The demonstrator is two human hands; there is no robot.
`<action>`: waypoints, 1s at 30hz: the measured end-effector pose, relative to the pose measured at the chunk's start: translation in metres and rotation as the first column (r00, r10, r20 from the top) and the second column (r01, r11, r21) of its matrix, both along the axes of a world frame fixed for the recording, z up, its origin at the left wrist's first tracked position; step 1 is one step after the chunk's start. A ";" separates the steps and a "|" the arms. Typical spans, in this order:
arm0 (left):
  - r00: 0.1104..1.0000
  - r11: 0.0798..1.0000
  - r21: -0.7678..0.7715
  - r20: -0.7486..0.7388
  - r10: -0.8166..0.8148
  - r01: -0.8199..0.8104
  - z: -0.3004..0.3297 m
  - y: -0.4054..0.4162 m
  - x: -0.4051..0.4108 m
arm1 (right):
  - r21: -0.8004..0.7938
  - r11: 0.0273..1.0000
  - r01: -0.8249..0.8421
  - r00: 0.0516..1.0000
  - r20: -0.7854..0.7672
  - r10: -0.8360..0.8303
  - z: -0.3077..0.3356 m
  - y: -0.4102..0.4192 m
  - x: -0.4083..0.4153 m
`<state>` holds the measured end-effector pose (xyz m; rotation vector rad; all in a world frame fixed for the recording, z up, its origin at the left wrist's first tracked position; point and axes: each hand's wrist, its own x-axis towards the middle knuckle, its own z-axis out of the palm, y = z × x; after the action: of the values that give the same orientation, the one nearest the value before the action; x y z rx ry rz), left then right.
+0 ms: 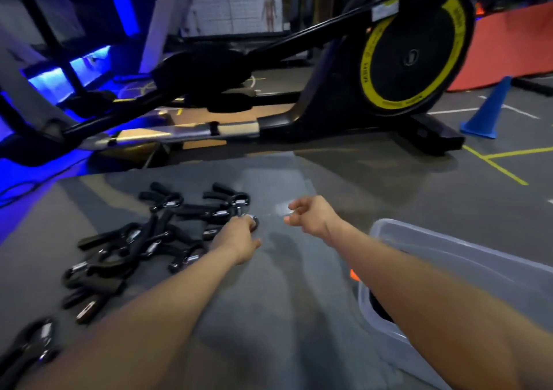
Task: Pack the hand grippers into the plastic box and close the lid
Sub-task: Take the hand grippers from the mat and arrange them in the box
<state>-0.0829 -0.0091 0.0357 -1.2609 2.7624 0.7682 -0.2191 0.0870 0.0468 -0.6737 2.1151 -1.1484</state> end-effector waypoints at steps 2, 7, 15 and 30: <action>0.999 0.999 0.016 0.019 0.046 -0.046 -0.017 -0.020 0.024 | 0.018 0.999 -0.051 0.999 0.014 0.050 -0.018 -0.028 0.018; 0.985 0.986 0.016 0.052 0.162 -0.163 -0.054 -0.070 0.068 | 0.057 0.990 -0.130 0.990 0.057 0.127 -0.064 -0.086 0.051; 0.986 0.985 -0.130 0.111 0.125 -0.111 -0.110 -0.109 0.096 | 0.106 0.981 -0.163 0.985 0.069 0.157 -0.121 -0.120 0.065; 0.998 0.966 -0.258 0.046 0.048 -0.035 -0.103 -0.106 0.086 | 0.151 0.975 -0.162 0.987 0.012 0.162 -0.105 -0.096 0.058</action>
<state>0.0030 -0.1154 -0.0677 -1.3588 2.8731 0.3795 -0.1610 -0.0089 -0.0579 -0.7585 2.0805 -0.8898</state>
